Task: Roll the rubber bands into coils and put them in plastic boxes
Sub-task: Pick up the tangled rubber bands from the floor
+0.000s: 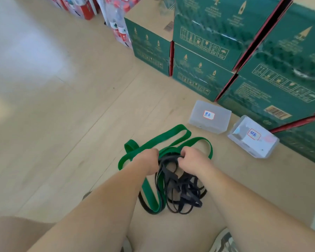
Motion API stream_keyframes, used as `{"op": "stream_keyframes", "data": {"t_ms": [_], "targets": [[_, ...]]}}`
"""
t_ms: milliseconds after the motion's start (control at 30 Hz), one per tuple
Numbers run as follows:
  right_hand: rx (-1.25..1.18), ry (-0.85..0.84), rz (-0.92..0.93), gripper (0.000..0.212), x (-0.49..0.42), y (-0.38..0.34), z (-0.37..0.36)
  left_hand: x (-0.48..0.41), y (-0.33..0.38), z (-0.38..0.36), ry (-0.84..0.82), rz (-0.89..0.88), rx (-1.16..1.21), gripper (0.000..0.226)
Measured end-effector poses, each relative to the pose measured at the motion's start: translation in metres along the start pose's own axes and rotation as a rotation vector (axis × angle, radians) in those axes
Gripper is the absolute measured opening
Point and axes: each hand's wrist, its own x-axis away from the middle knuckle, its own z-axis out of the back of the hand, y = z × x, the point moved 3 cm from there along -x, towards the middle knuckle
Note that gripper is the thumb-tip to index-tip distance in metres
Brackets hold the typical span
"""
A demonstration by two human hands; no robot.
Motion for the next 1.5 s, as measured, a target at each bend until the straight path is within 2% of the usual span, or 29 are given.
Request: {"op": "stream_keyframes", "data": {"t_ms": [200,300,367,433,500,633,733,800,867,967,1000,1100,1200,1267,1367,1433,1500], "targets": [[0.034,-0.040,0.003,0.049,-0.015,0.035,-0.045,-0.027,-0.007,-0.026,0.064,0.012,0.187,0.043],[-0.013,0.006,0.001,0.061,-0.020,0.050,-0.059,-0.039,-0.004,-0.050,0.066,0.002,0.283,0.041],[0.012,-0.009,0.008,0.065,-0.021,0.059,-0.063,-0.044,-0.001,-0.060,0.089,-0.004,0.303,0.050],[0.062,-0.040,-0.020,0.064,-0.021,0.068,-0.064,-0.048,0.006,-0.064,0.121,-0.026,0.287,0.056],[0.075,-0.027,-0.059,0.057,-0.022,0.077,-0.065,-0.049,0.014,-0.064,0.122,-0.048,0.226,0.052],[0.064,-0.022,-0.056,0.032,-0.020,0.076,-0.059,-0.046,0.025,-0.056,0.132,-0.113,0.064,0.033],[0.121,-0.125,-0.044,0.012,-0.014,0.072,-0.060,-0.041,0.022,-0.061,0.098,-0.159,0.070,0.039],[0.074,-0.168,-0.067,0.018,-0.010,0.074,-0.066,-0.039,0.017,-0.068,0.076,-0.147,0.136,0.040],[-0.010,-0.124,-0.098,0.030,-0.008,0.075,-0.067,-0.037,0.012,-0.075,0.073,-0.087,0.227,0.033],[-0.033,-0.044,-0.107,0.028,-0.009,0.074,-0.062,-0.034,0.007,-0.082,0.047,-0.064,0.162,0.050],[-0.024,-0.018,-0.103,0.034,-0.011,0.074,-0.059,-0.034,0.007,-0.083,0.054,-0.062,0.144,0.049],[-0.001,0.039,-0.085,0.052,-0.014,0.076,-0.055,-0.029,0.009,-0.080,0.056,-0.038,0.148,0.037],[-0.051,0.055,-0.052,0.054,-0.014,0.078,-0.059,-0.023,0.014,-0.073,0.019,-0.033,0.195,0.023],[-0.099,0.051,-0.036,0.053,-0.017,0.077,-0.061,-0.019,0.014,-0.069,0.023,-0.028,0.227,0.021],[-0.148,0.088,-0.041,0.049,-0.025,0.076,-0.057,-0.013,0.002,-0.056,0.104,0.074,0.109,0.028],[-0.113,0.113,-0.035,0.049,-0.034,0.075,-0.052,-0.010,-0.013,-0.049,0.108,0.153,0.007,0.040],[-0.026,0.114,-0.028,0.049,-0.046,0.073,-0.046,-0.014,-0.024,-0.047,0.108,0.146,0.103,0.054]]}}
